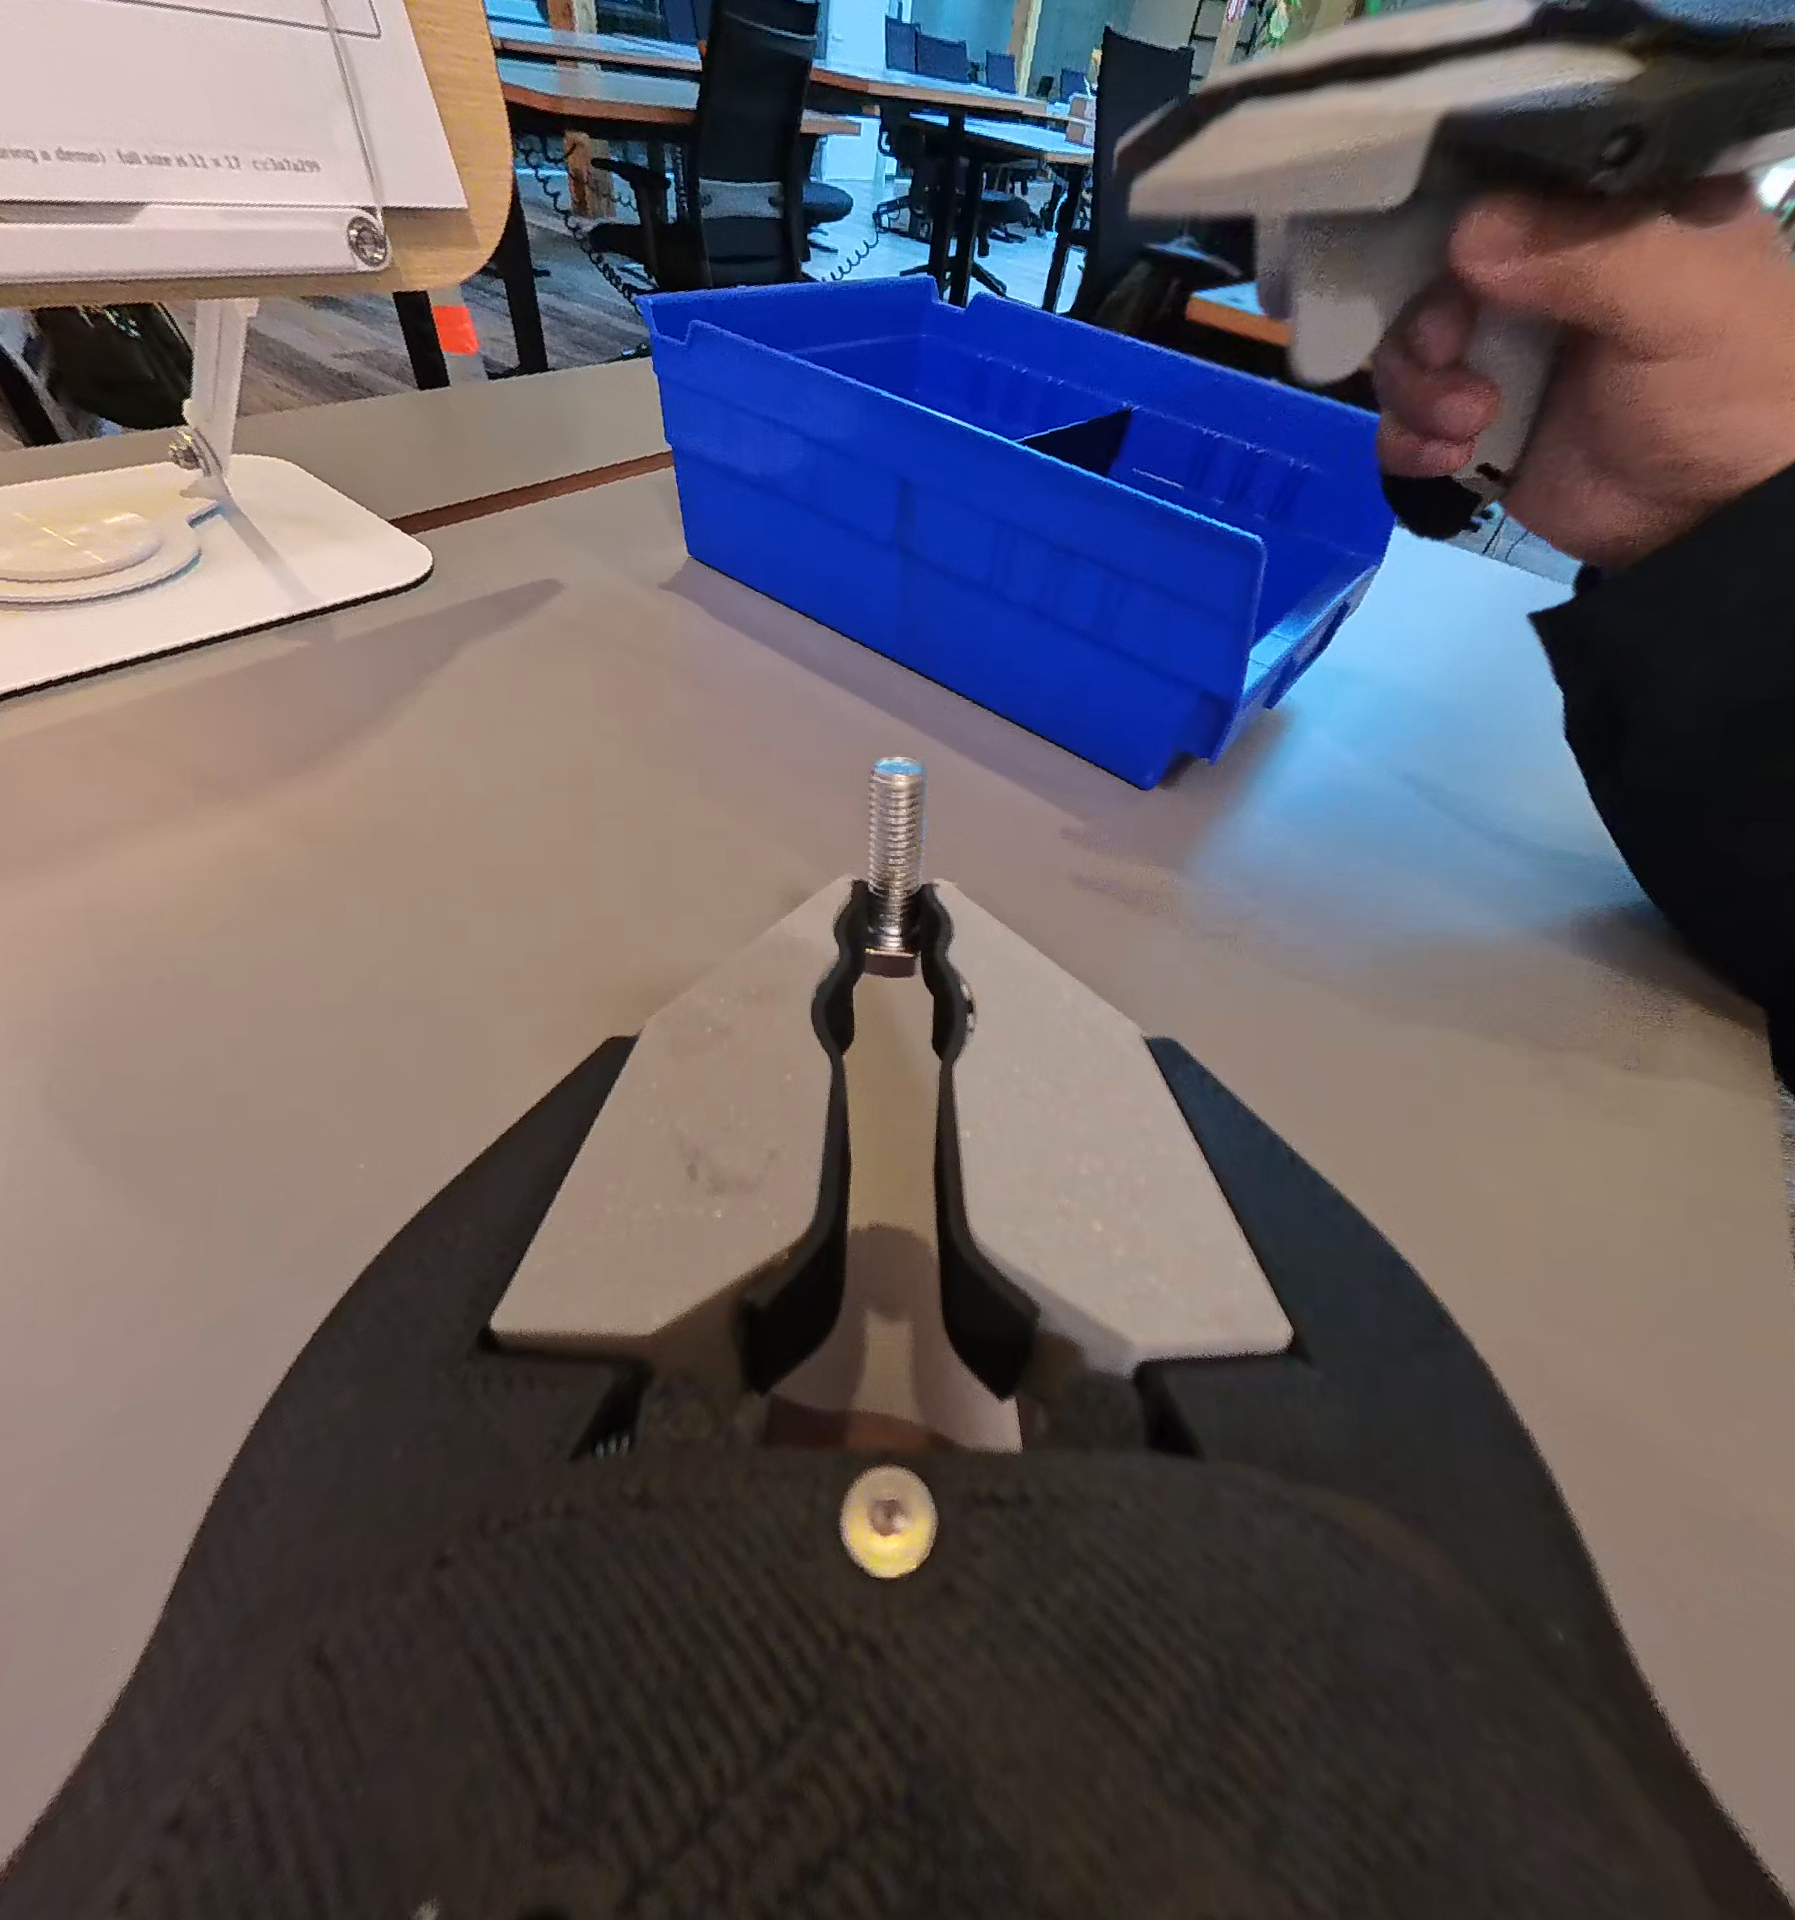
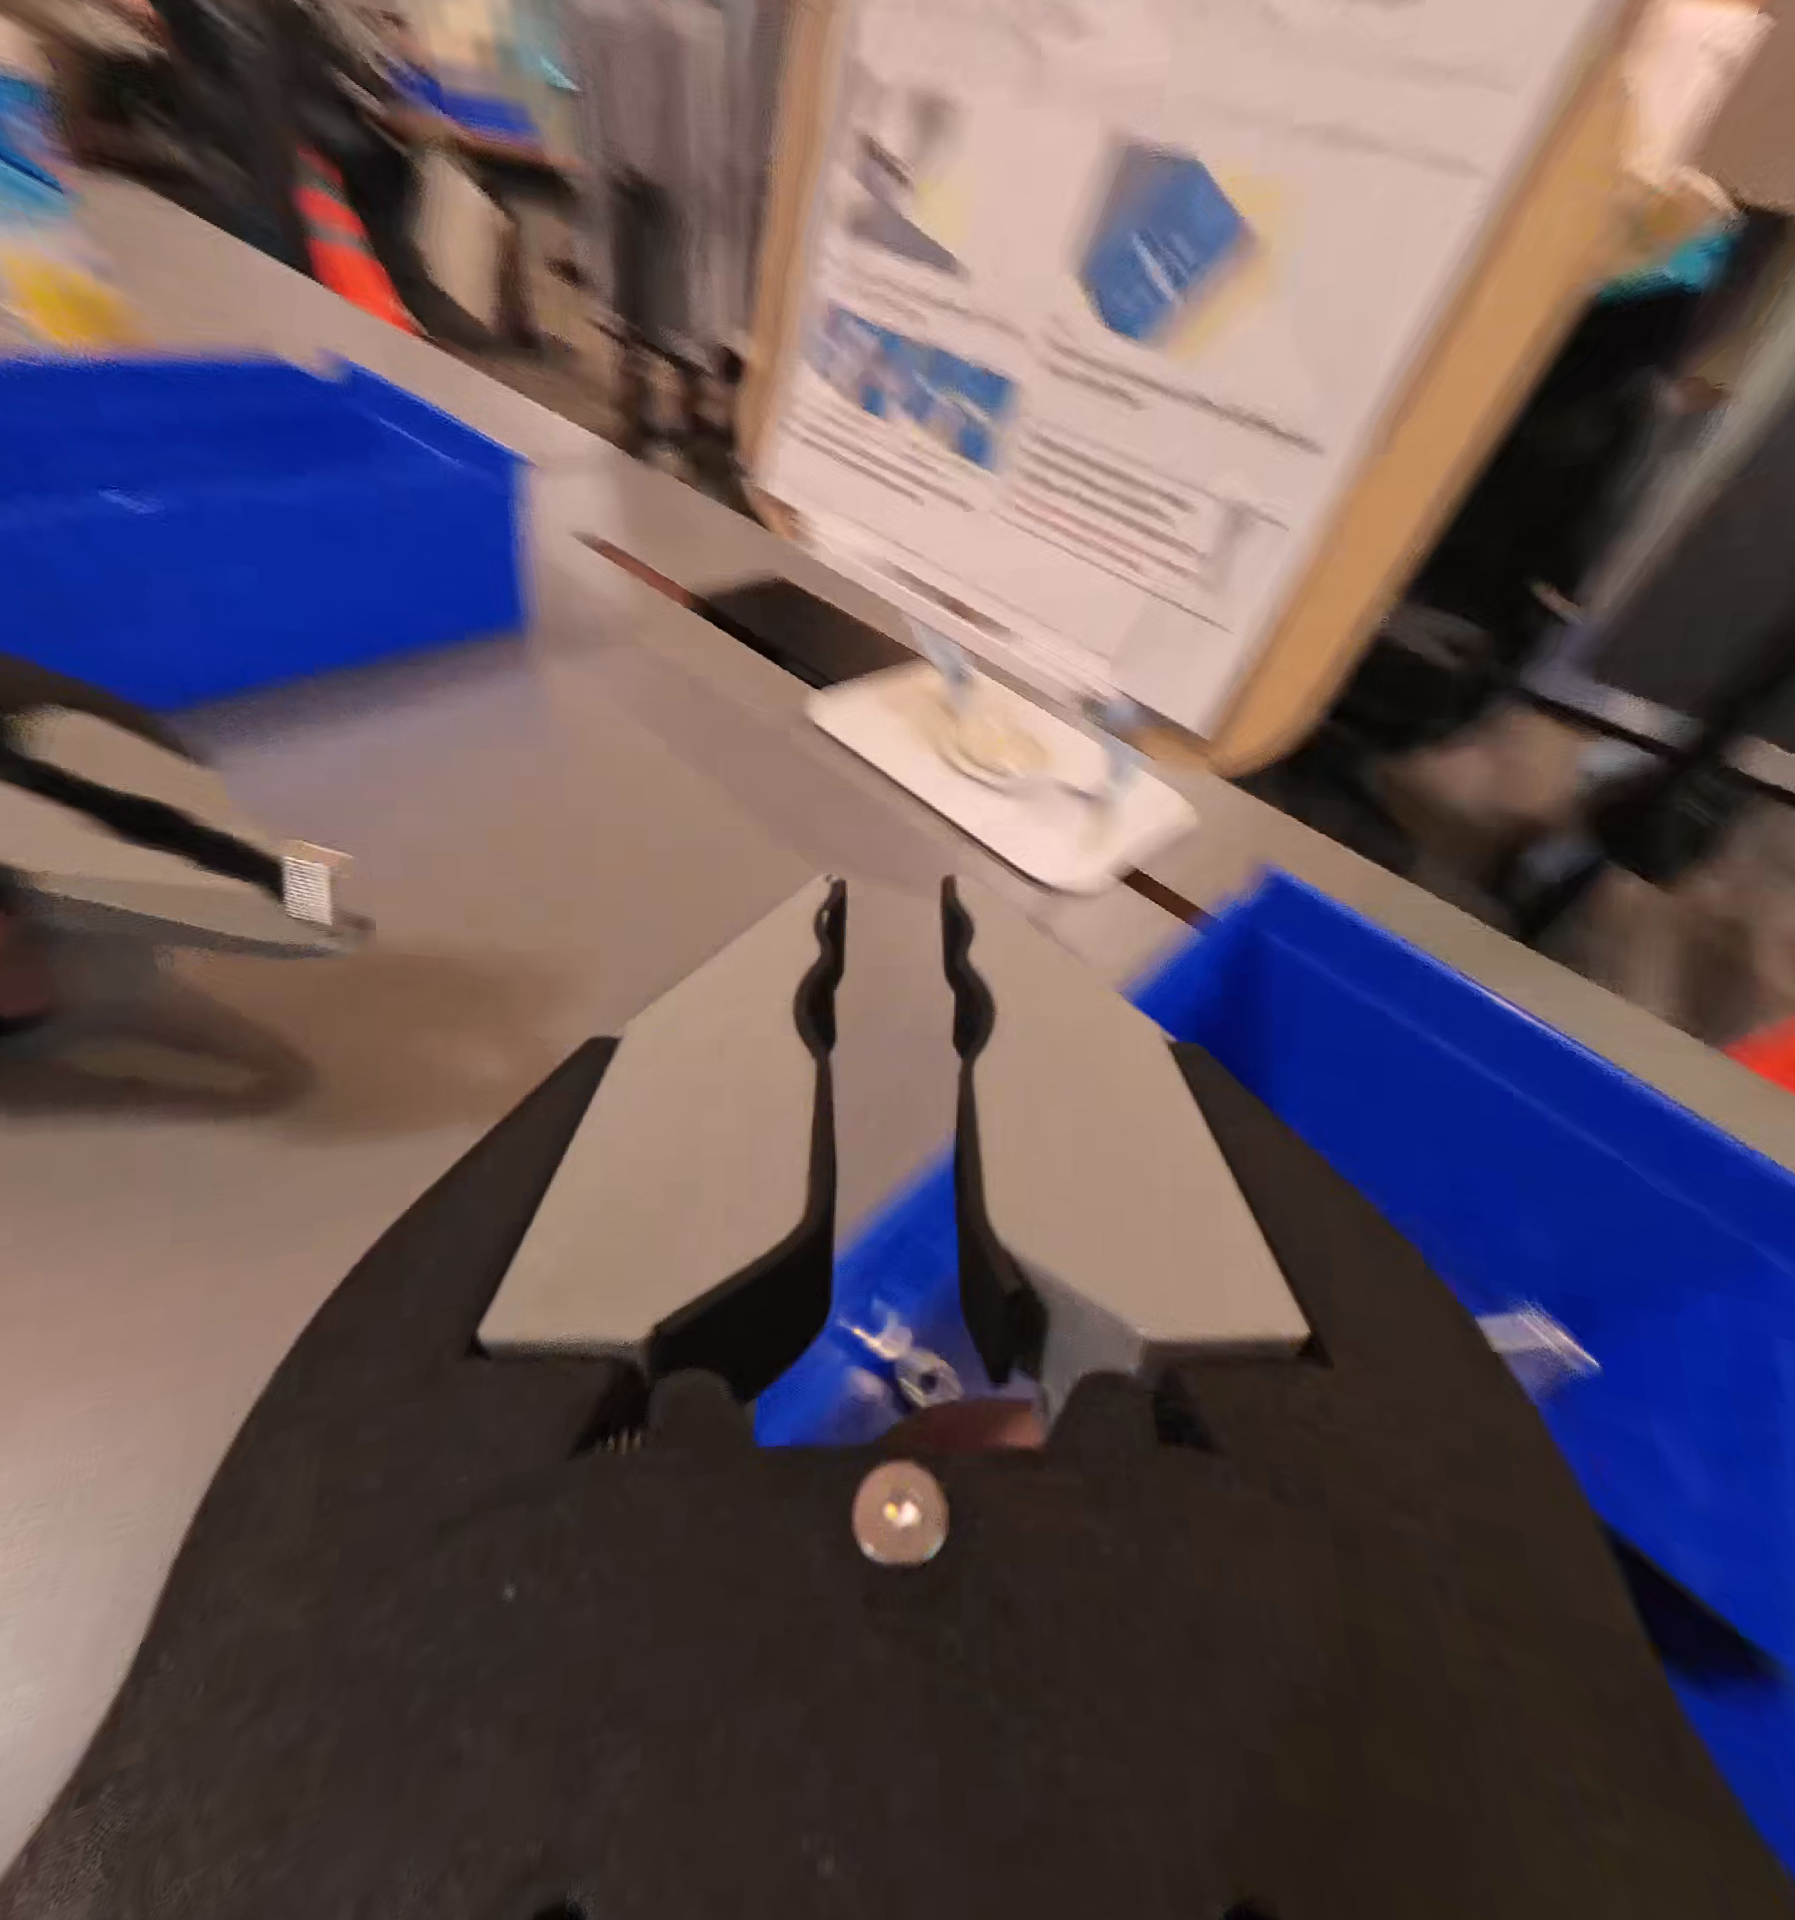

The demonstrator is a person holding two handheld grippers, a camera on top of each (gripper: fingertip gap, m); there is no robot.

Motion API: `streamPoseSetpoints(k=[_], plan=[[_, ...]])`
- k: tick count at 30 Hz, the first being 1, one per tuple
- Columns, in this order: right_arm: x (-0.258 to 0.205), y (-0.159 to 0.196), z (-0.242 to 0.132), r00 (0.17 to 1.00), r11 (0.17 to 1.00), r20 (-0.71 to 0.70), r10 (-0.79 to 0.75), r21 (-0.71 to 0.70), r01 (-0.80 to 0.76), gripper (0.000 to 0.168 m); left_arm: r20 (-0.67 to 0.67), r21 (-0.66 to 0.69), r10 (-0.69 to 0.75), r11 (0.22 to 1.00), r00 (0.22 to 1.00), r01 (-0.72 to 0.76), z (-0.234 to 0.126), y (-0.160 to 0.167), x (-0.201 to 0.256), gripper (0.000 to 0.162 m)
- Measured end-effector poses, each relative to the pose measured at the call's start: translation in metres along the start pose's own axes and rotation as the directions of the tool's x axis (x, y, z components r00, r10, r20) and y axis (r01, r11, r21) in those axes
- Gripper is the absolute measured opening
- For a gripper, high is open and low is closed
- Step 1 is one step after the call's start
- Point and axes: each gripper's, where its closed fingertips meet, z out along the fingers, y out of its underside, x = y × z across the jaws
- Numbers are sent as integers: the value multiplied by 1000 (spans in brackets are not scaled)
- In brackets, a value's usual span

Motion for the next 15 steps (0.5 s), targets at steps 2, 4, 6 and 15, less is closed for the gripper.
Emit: streamPoseSetpoints(k=[2, 4, 6, 15], plan=[[-45, -18, 4, 986, 997, 168, 15, 78, -28, 17, -4, -5, 11, 1000, 1000, -11, 1, 1, 2, 7], [-88, -21, 12, 952, 995, 303, 32, 79, -59, 21, -13, -2, 24, 1000, 1000, -24, 1, 0, 5, 7], [-126, -13, 22, 909, 997, 414, 55, 33, -75, 23, -33, 9, 38, 999, 999, -38, 0, -2, 10, 7], [-183, 28, 53, 831, 981, 525, 183, -153, -119, 6, -64, 16, 109, 994, 992, -108, 2, -2, 23, 7]])
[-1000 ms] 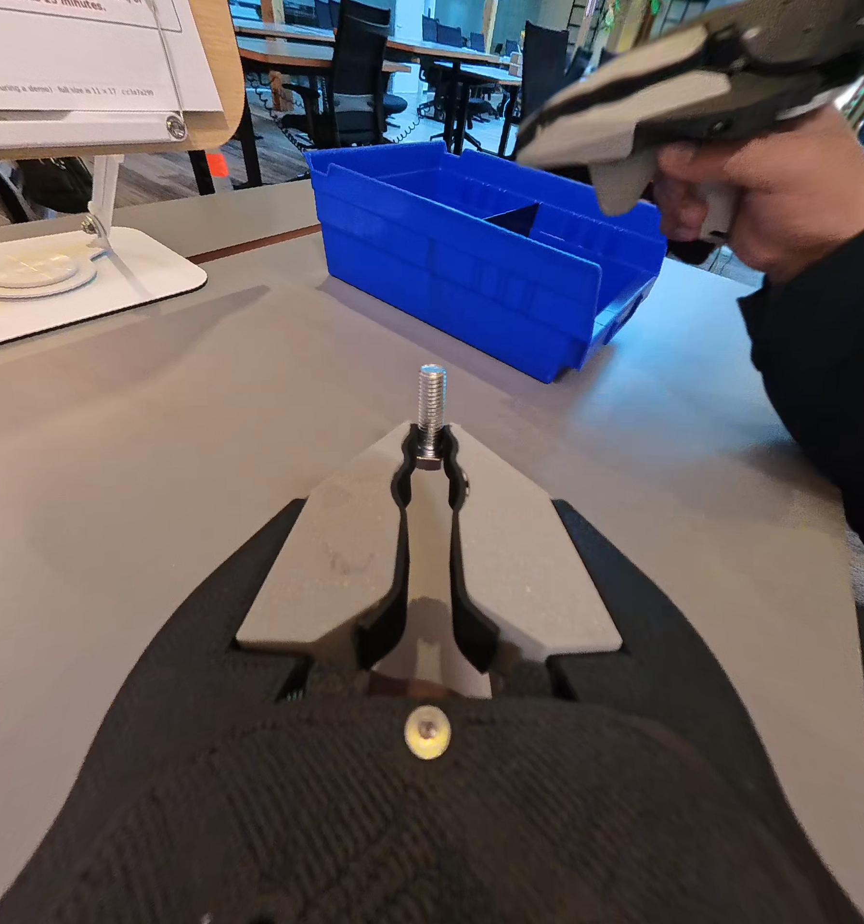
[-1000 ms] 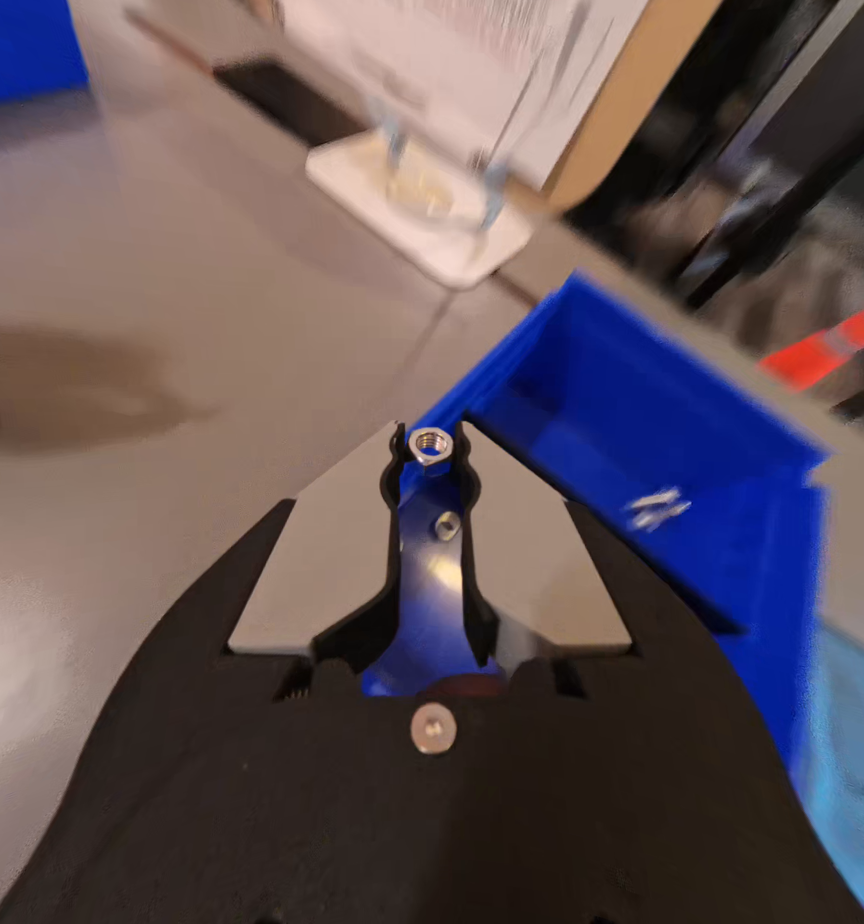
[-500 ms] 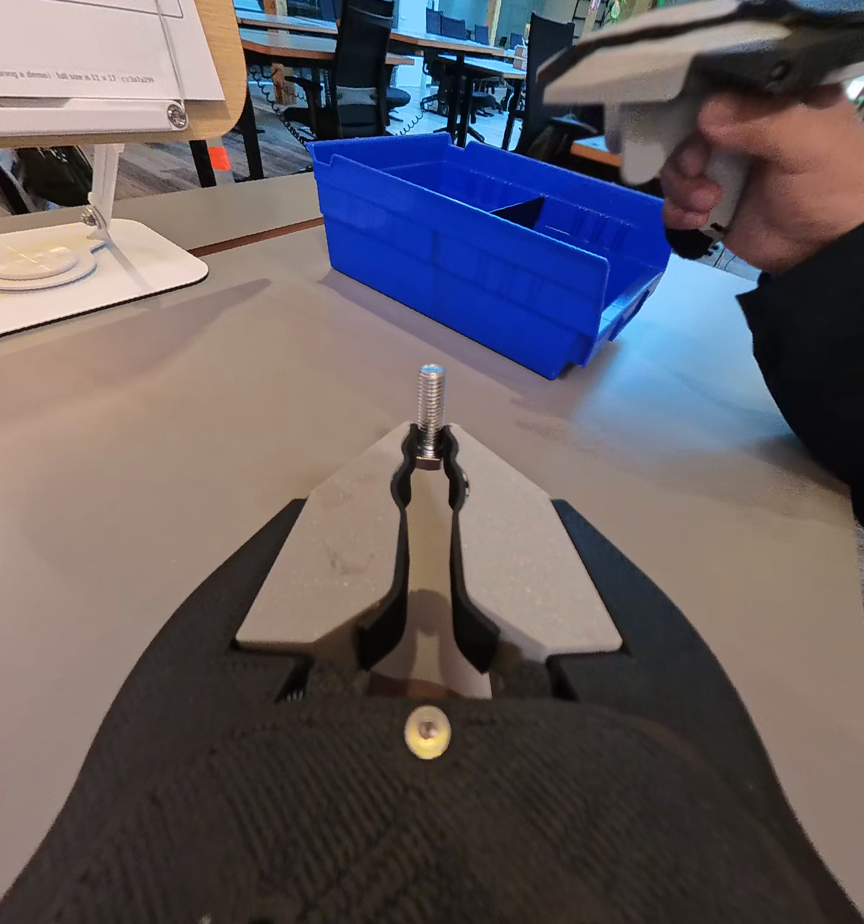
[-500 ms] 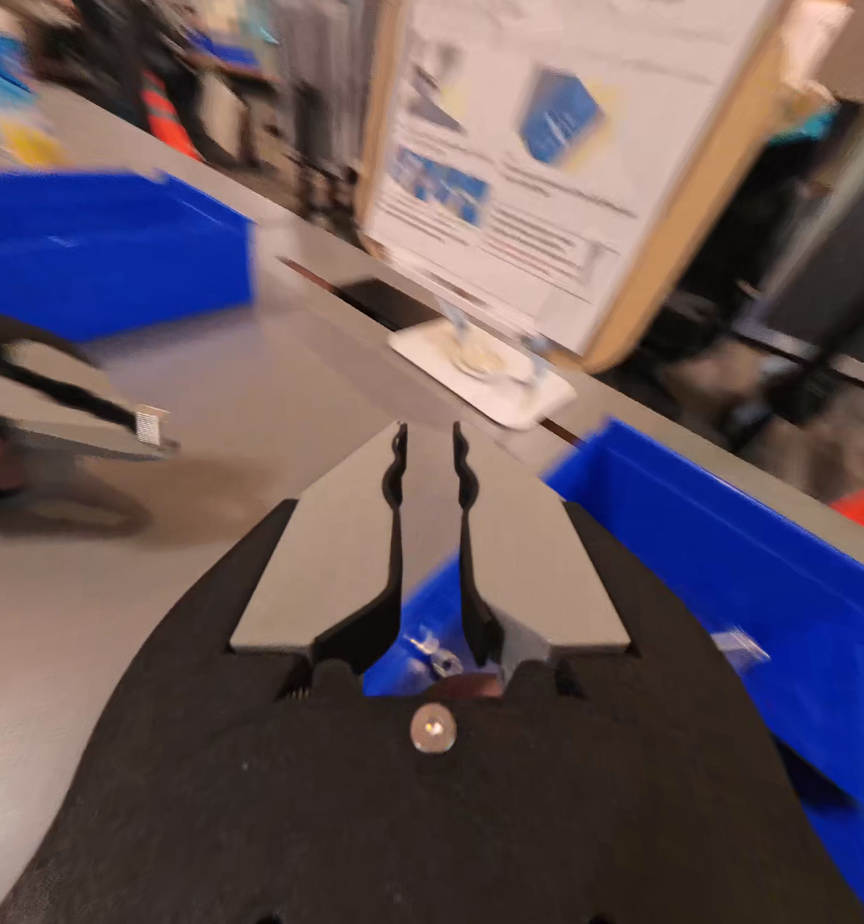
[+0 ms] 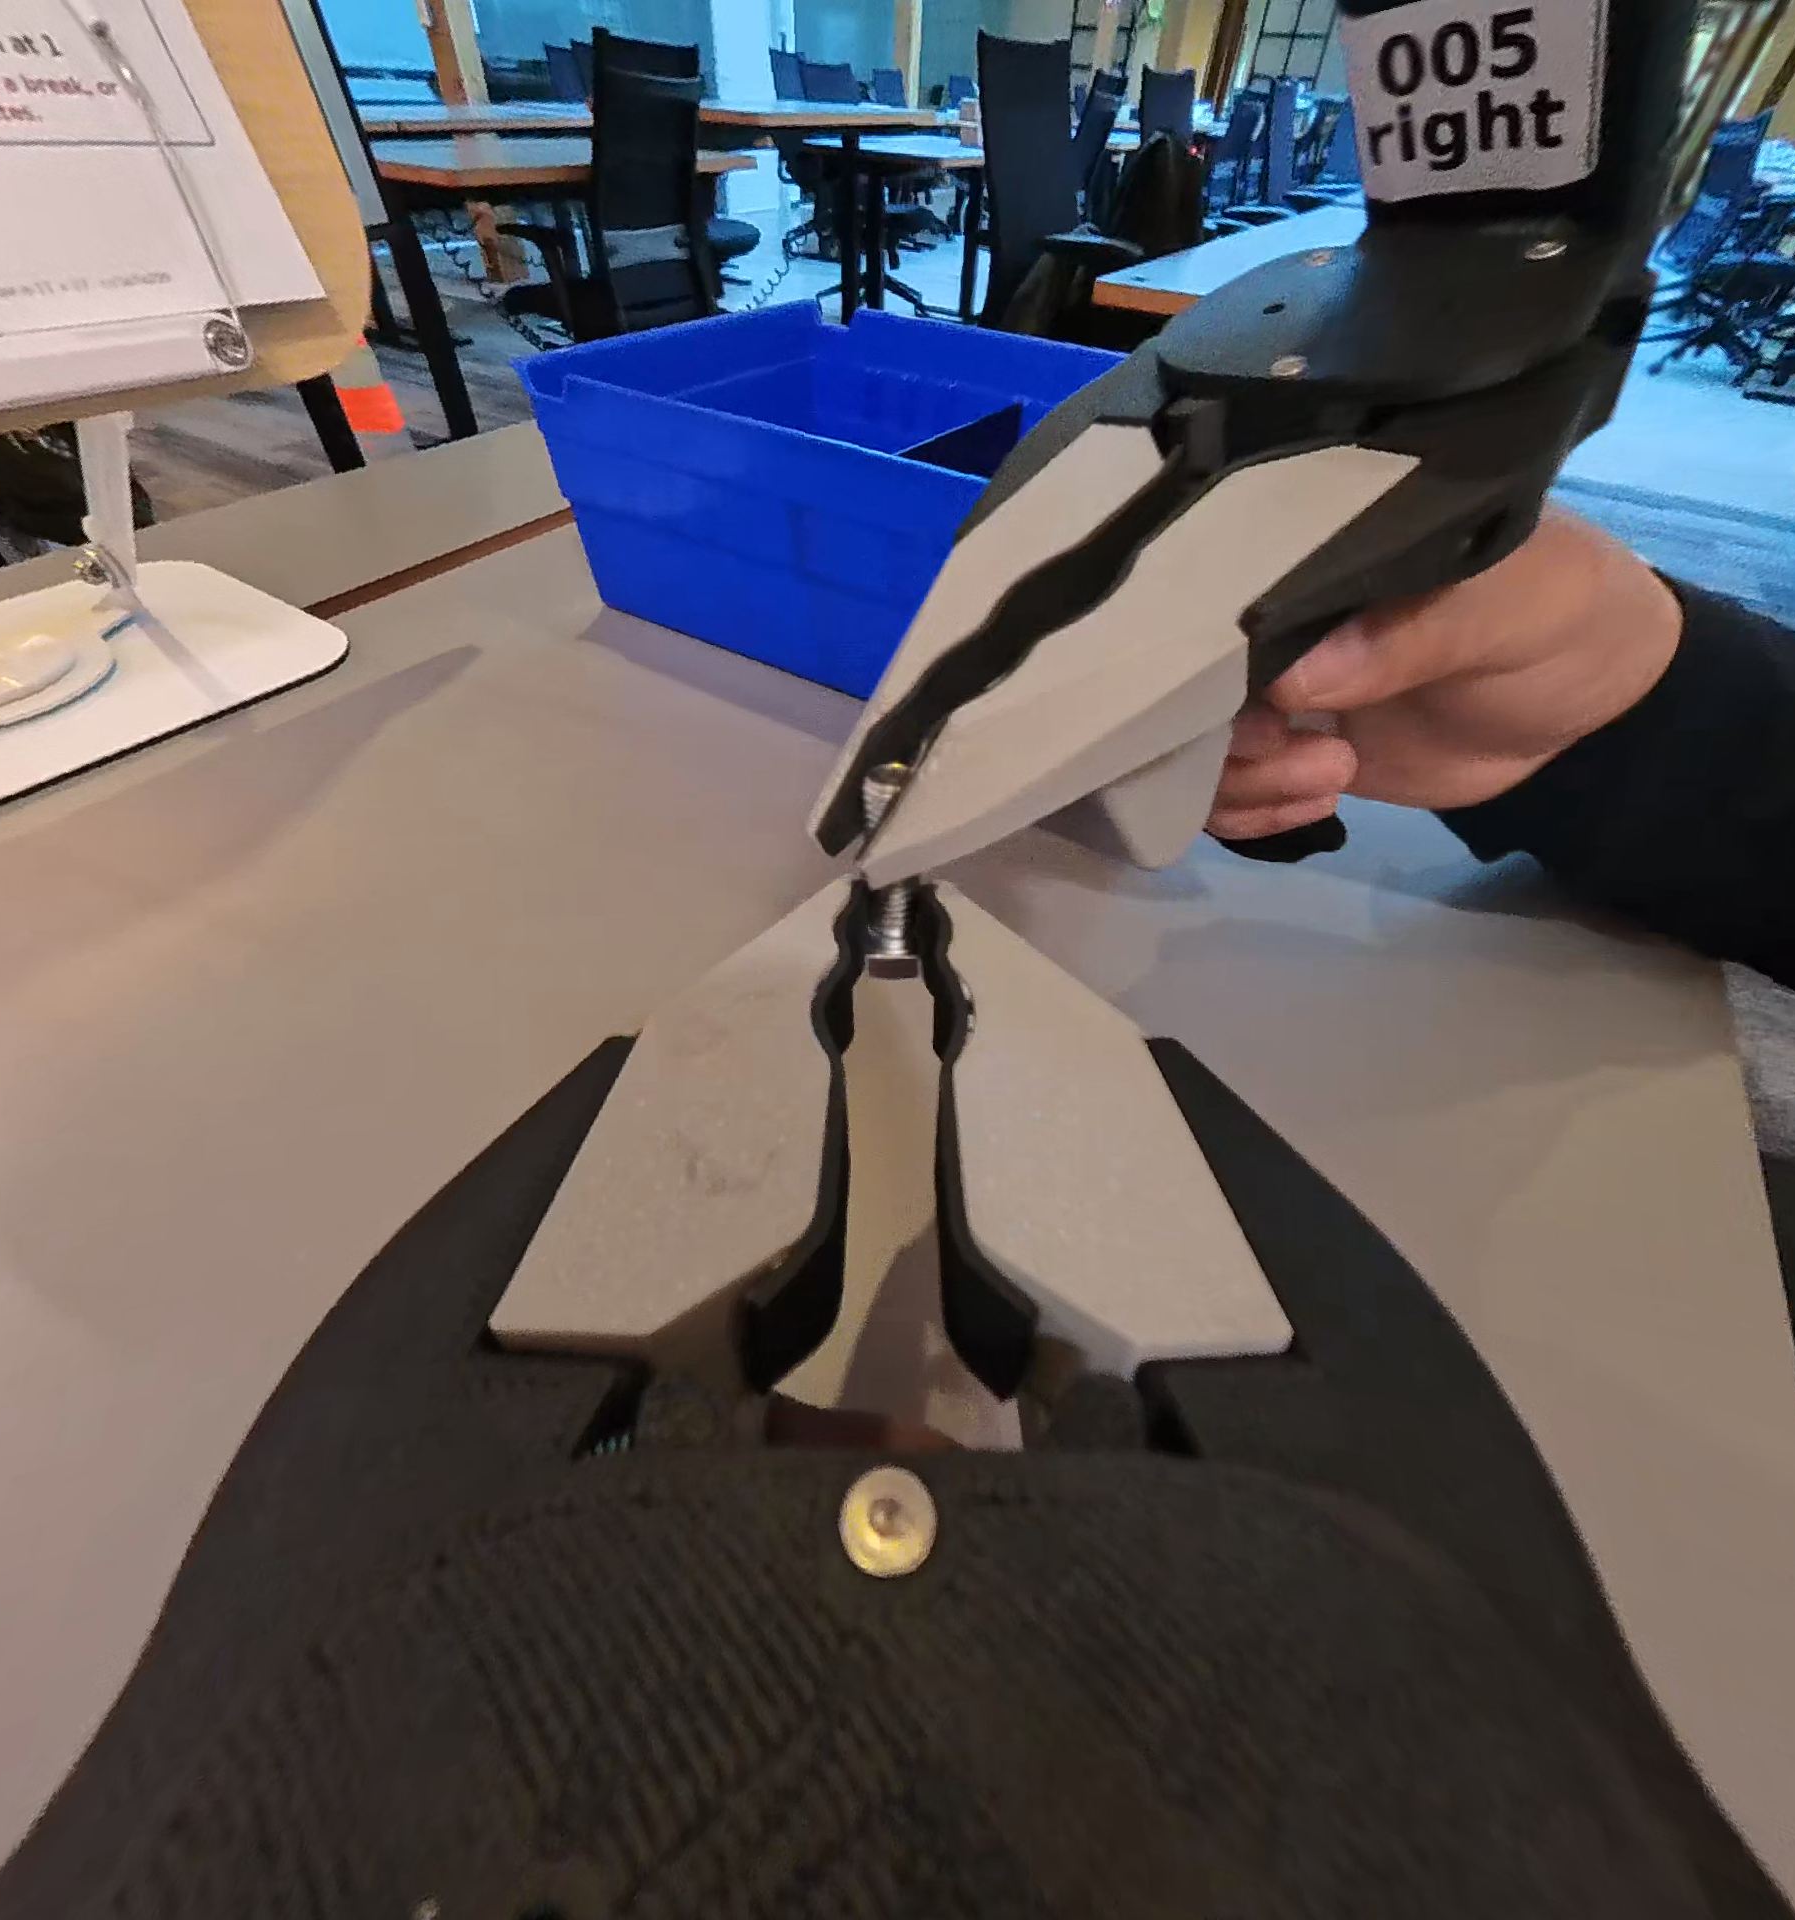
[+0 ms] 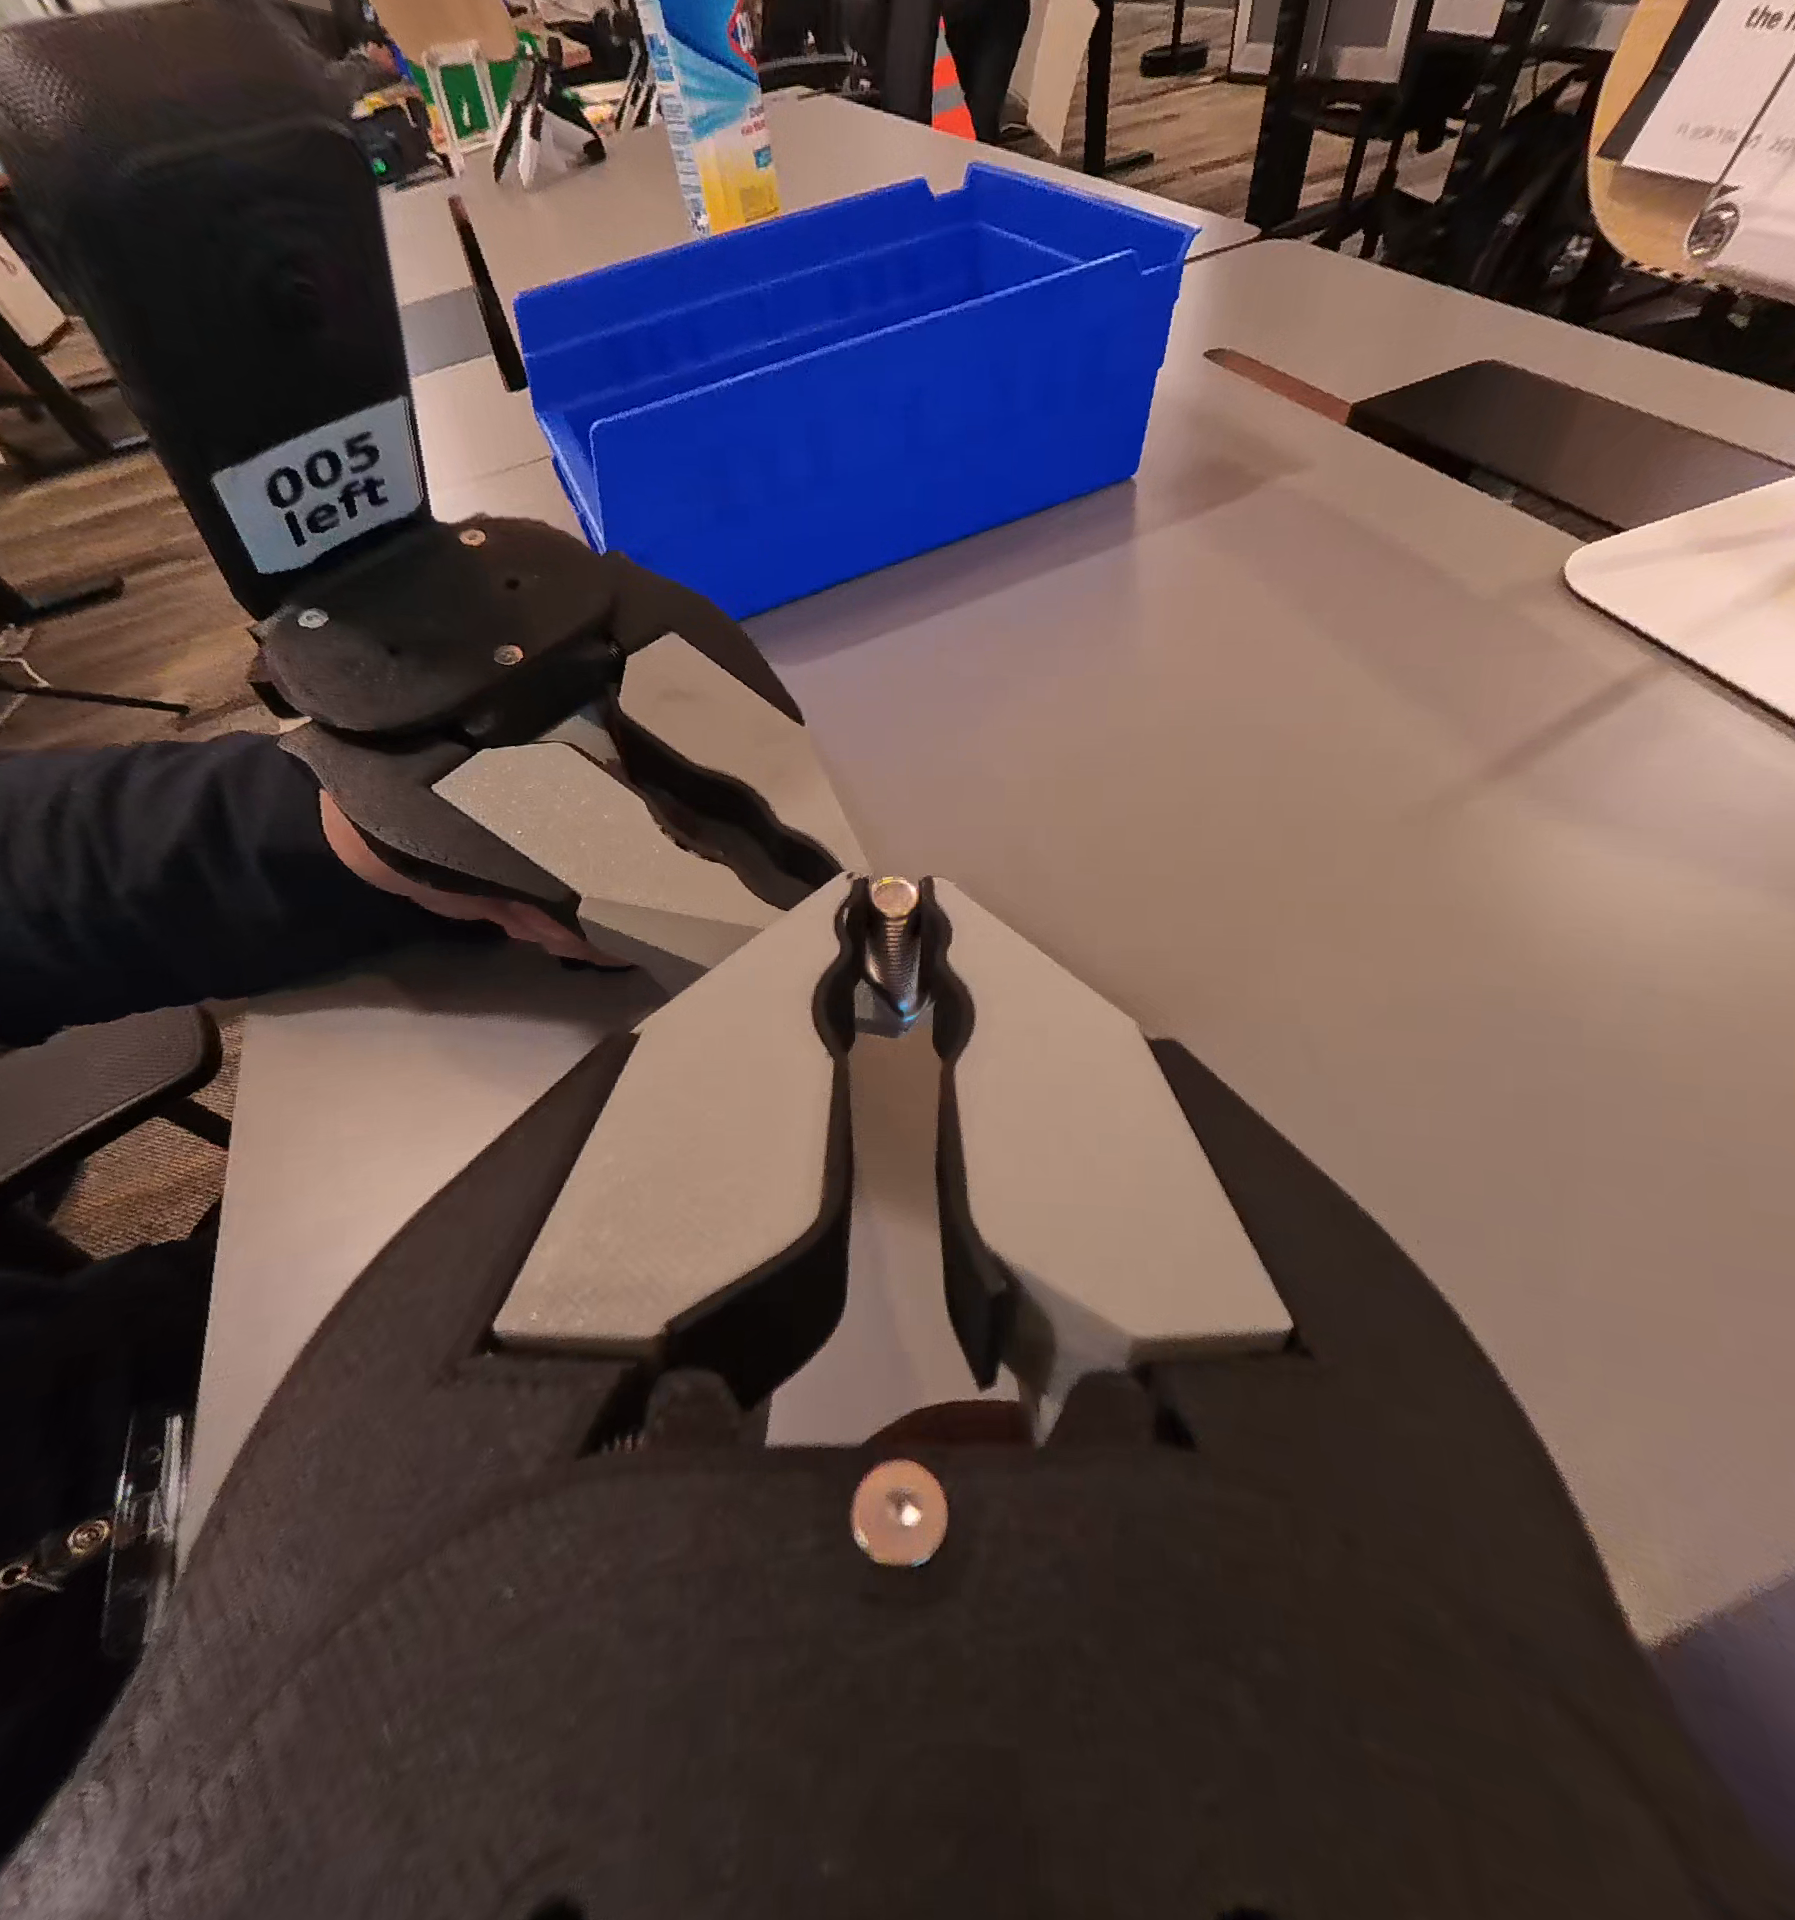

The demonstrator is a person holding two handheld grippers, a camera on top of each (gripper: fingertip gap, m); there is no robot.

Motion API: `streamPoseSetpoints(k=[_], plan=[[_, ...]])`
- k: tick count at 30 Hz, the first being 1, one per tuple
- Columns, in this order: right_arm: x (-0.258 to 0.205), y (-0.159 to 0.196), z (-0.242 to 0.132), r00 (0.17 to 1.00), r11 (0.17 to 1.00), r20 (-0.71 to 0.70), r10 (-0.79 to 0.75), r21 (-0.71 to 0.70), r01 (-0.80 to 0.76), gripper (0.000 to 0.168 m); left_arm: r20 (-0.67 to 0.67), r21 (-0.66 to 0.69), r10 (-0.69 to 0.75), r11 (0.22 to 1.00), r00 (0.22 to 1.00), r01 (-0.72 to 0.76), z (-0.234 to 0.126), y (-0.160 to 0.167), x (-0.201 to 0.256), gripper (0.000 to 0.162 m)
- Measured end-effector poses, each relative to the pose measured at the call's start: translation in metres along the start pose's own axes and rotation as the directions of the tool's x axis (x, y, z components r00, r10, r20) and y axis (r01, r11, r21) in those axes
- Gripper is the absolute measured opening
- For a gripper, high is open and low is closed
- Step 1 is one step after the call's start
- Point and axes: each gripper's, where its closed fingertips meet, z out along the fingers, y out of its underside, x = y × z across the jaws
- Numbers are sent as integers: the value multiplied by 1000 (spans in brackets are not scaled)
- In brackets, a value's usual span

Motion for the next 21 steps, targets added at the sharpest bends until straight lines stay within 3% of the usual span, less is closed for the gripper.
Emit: streamPoseSetpoints(k=[7, 10, 13, 15, 18, 21], plan=[[33, -17, -20, 972, 993, -219, -90, 53, 104, 9, -27, 142, -105, 984, 994, 108, -10, -23, -4, 8], [57, -17, -34, 922, 987, -360, -145, 7, 158, 9, 22, 63, -112, 992, 993, 111, -8, -9, -14, 8], [80, -29, -58, 866, 982, -484, -129, 57, 178, 9, 20, 43, -140, 989, 990, 139, -5, -4, -15, 8], [101, -44, -87, 796, 972, -600, -79, 132, 195, 9, 26, 20, -131, 991, 991, 130, -3, 0, -15, 8], [138, -60, -148, 596, 942, -802, -36, 172, 287, 9, 41, 3, -108, 994, 993, 108, -2, 3, -15, 8], [163, -63, -193, 475, 925, -880, 12, 190, 328, 9, 39, -1, -110, 994, 993, 110, -1, 4, -15, 8]])
